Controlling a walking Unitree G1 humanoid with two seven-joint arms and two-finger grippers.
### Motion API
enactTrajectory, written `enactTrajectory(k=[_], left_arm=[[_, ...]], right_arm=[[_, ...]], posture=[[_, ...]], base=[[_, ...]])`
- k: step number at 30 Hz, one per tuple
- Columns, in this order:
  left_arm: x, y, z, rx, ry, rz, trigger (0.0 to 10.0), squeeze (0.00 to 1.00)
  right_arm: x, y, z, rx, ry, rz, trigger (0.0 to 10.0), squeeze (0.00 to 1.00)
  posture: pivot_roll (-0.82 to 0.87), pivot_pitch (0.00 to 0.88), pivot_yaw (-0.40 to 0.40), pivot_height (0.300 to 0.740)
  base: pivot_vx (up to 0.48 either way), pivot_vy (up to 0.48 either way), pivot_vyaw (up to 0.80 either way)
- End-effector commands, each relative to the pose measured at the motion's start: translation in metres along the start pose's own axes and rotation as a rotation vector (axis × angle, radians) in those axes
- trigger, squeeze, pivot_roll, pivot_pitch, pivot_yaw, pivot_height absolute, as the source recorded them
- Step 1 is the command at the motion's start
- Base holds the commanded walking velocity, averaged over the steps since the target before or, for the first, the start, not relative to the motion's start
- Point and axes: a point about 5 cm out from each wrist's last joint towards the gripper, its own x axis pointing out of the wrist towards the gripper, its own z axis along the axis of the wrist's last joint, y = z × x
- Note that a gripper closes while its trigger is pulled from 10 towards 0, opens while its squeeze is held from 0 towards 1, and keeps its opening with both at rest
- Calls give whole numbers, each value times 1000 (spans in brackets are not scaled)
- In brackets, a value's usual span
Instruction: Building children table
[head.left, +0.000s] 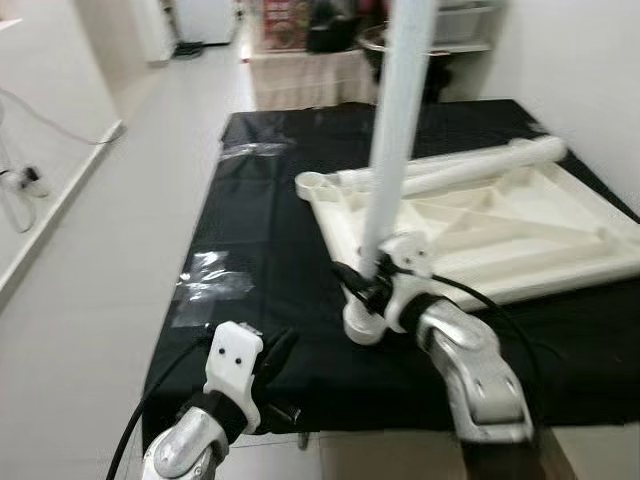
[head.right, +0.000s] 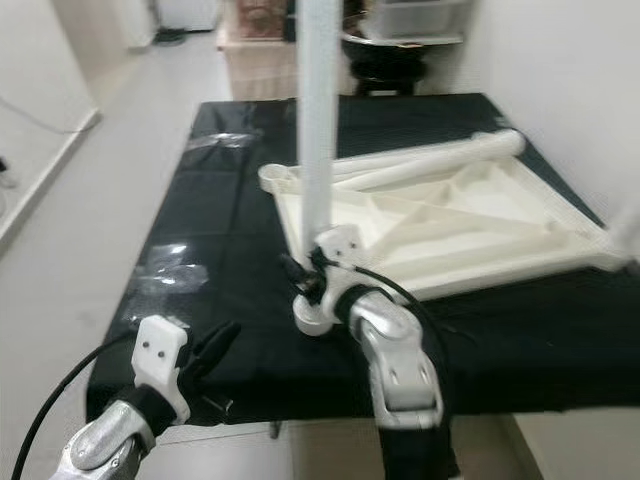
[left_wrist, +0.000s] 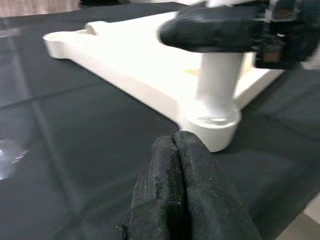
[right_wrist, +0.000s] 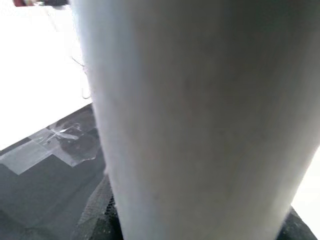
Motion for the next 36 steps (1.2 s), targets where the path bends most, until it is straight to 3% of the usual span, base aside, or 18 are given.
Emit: enactTrajectory(k=[1, 4, 5, 8, 9, 10, 11, 12, 14, 18, 21, 25, 26, 36], left_arm=[[-4, 2, -7, 0, 34, 17, 10000, 0], [-4, 3, -8, 1, 33, 22, 10000, 0], [-3, 2, -8, 4, 33, 14, 10000, 0], [-3, 2, -8, 4, 33, 14, 10000, 0], [-3, 1, -8, 7, 33, 3, 10000, 0], [-3, 1, -8, 7, 33, 3, 10000, 0], [-2, 0, -7, 11, 32, -7, 10000, 0], [-2, -1, -7, 17, 29, -15, 10000, 0], [-2, -3, -6, 29, 24, -22, 10000, 0], [-2, -4, -5, 38, 21, -25, 10000, 0], [-1, -5, -5, 41, 20, -31, 10000, 0], [-1, -6, -5, 42, 19, -38, 10000, 0], [-1, -6, -5, 40, 19, -38, 10000, 0], [-1, -8, -6, 21, 18, -38, 10000, 0]], right_arm=[[1, -4, -30, 96, 120, 25, 10000, 0], [3, -2, -22, 128, 79, 37, 10000, 0], [4, 0, -13, 109, 39, 134, 10000, 1000], [4, 0, -13, 109, 39, 134, 10000, 1000], [2, 4, -5, 77, 19, 225, 10000, 1000], [2, 4, -5, 77, 19, 225, 10000, 1000], [-3, 3, -2, -16, 22, 368, 10000, 0], [-6, -2, -1, -60, 44, 488, 10000, 0], [-11, -14, -5, -101, 95, 612, 10000, 0], [-9, -24, -10, -100, 129, 669, 10000, 0], [2, -36, -15, -41, 153, 678, 10000, 0], [6, -39, -19, -27, 174, 680, 10000, 0], [9, -40, -17, -18, 169, 672, 0, 0], [8, -49, -11, 16, 122, 670, 0, 0]], posture=[[88, 141, 26, 740], [89, 141, 24, 740], [92, 134, 23, 740], [92, 134, 23, 740], [95, 132, 21, 740], [95, 132, 21, 740], [101, 128, 19, 740], [107, 127, 16, 740], [114, 123, 15, 740], [119, 121, 11, 740], [119, 121, 11, 740], [119, 121, 11, 740], [129, 121, 11, 740], [89, 134, 8, 740]], base=[[0, 0, 0], [0, 0, 0], [0, 0, 0], [0, 0, 0], [0, 0, 0], [0, 0, 0], [0, 0, 0], [0, 0, 0], [0, 0, 0], [0, 0, 0], [0, 0, 0], [0, 0, 0], [0, 0, 0], [0, 0, 0]])
